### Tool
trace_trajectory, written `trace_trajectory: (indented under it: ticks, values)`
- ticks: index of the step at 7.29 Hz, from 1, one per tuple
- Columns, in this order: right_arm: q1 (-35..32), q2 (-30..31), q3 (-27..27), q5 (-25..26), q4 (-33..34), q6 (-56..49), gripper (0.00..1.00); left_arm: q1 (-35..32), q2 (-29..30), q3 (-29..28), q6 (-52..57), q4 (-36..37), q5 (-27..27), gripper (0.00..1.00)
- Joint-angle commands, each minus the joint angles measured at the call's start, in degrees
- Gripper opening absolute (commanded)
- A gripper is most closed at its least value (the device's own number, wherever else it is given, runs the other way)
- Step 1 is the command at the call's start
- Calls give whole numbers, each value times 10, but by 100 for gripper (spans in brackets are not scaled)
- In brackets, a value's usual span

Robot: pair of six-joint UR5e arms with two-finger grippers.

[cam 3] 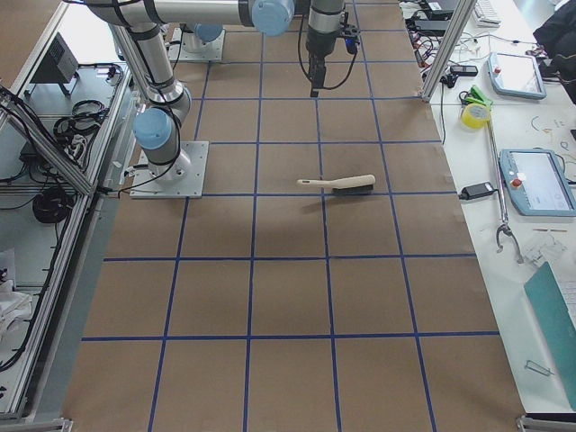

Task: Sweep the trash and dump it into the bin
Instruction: 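Lower the brush onto the table and open the right gripper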

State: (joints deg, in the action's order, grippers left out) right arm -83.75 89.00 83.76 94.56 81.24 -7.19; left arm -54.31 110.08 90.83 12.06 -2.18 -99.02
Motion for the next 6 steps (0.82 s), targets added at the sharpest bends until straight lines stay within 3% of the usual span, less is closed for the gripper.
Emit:
trace_trajectory:
  ticks: [1, 4, 6]
  values:
    - [-79, 14, 4, -4, -3, 96, 100, -1, 5, 15, 4, 31, -6, 0]
    - [-92, 15, 8, -4, -3, 109, 100, -2, 3, 54, 24, 138, -7, 0]
    - [-92, 42, 42, -4, 1, 109, 99, -2, -7, 56, 48, 142, -9, 0]
